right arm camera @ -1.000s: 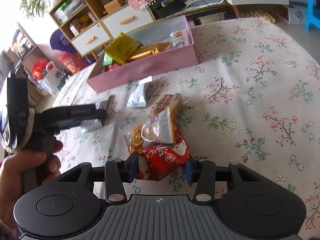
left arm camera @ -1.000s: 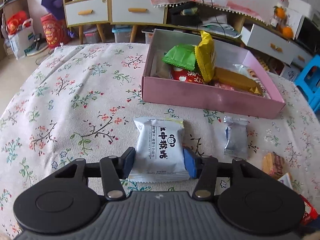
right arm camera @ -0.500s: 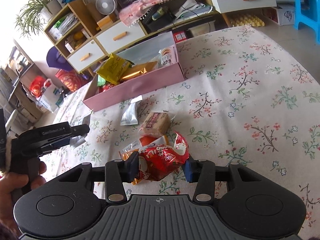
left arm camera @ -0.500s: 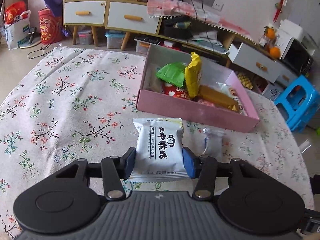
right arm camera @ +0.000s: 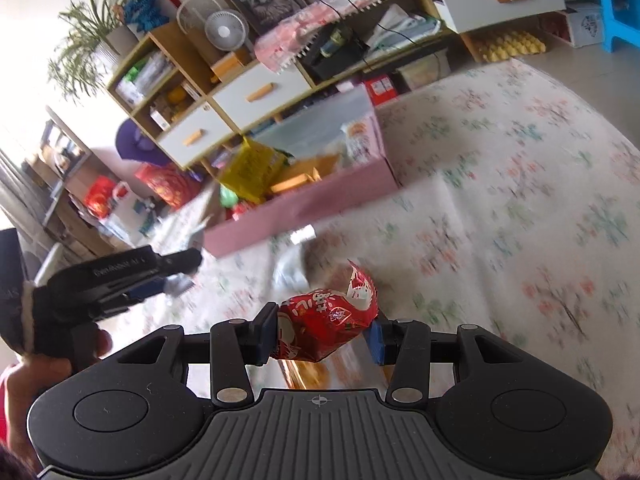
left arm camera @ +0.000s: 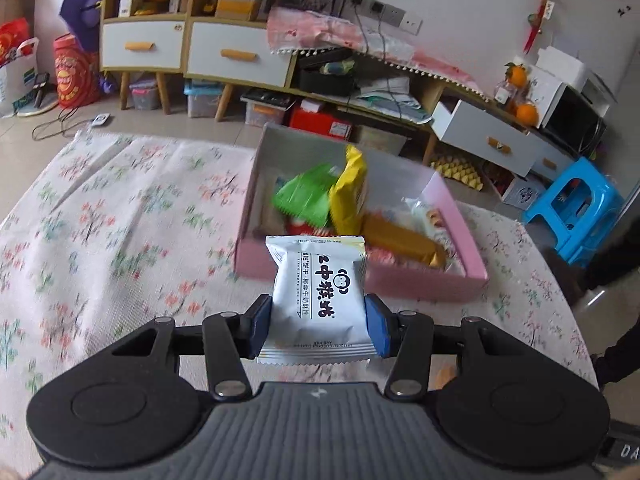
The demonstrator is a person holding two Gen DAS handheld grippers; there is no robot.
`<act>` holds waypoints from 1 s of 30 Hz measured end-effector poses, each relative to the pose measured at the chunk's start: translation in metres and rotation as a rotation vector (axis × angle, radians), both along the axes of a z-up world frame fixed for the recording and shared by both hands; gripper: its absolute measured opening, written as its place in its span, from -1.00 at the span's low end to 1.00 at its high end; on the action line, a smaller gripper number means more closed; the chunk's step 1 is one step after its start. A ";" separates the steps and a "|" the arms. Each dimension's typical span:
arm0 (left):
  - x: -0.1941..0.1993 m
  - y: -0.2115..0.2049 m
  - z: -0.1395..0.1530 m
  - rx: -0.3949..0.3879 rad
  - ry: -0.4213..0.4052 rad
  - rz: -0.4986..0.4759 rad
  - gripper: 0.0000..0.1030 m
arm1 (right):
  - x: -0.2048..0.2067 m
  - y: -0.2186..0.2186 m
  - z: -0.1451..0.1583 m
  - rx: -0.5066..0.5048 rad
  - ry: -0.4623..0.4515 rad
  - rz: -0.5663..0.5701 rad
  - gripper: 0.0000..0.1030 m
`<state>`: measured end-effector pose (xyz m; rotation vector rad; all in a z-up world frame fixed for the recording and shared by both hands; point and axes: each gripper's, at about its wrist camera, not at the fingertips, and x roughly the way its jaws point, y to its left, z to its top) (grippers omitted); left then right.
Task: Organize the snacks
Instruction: 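Carry both packets into the pink box and open both grippers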
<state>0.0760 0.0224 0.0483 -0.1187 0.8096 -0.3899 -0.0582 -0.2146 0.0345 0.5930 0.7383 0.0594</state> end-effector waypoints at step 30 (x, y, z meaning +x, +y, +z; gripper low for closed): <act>0.067 -0.006 -0.008 0.051 -0.022 -0.033 0.10 | 0.162 0.016 0.003 0.051 0.026 0.029 0.26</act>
